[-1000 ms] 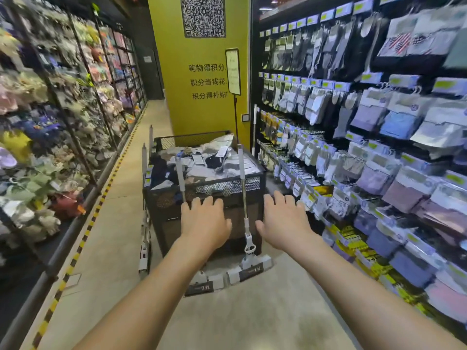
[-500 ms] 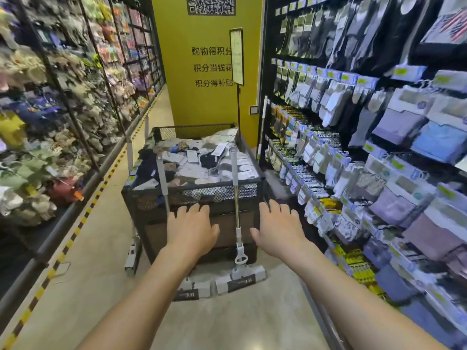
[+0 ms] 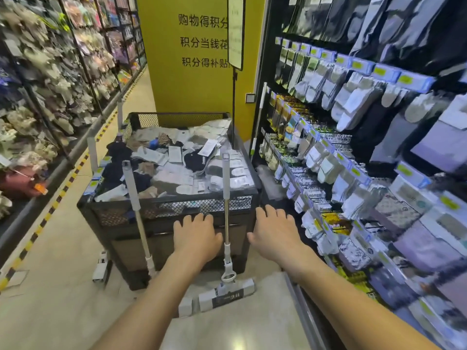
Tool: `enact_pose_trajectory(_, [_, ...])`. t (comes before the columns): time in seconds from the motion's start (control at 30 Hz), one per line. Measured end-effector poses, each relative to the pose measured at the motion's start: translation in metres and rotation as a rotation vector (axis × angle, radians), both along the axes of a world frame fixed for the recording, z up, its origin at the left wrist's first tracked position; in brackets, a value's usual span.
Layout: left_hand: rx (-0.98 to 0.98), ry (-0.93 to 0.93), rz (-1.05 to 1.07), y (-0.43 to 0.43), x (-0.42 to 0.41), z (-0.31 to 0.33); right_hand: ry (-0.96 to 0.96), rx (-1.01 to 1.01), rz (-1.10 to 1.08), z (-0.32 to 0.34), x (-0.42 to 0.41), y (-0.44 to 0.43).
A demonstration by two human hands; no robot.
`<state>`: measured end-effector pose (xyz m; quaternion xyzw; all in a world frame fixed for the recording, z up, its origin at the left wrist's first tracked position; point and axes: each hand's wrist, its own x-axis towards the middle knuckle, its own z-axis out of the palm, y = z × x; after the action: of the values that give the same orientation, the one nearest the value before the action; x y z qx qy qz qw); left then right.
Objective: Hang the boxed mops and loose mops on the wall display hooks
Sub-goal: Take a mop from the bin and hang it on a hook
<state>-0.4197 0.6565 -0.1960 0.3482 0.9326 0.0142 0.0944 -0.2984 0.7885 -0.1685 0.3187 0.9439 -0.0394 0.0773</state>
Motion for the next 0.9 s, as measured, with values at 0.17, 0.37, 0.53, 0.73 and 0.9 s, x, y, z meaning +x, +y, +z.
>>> enact_pose_trajectory(0.17, [-0.012, -0.027, -0.017, 0.052, -0.063, -0.024, -0.018, -0.018, -0.015, -0.013, -0.063, 0.054])
enact_pose_trajectory(0.37, [-0.050, -0.056, 0.004, 0.093, -0.116, -0.044, -0.043, -0.049, 0.031, -0.035, -0.126, 0.097])
enact_pose_trajectory(0.53, [-0.049, -0.077, 0.046, 0.130, -0.153, -0.064, -0.073, -0.082, 0.091, -0.060, -0.166, 0.136])
enact_pose_trajectory(0.73, [0.288, -0.358, 0.178, 0.171, -0.188, -0.105, 0.051, -0.365, 0.123, -0.093, -0.206, 0.202])
enact_pose_trajectory(0.9, [0.553, -0.613, 0.356, 0.196, -0.205, -0.129, 0.226, -0.832, 0.009, -0.118, -0.239, 0.254])
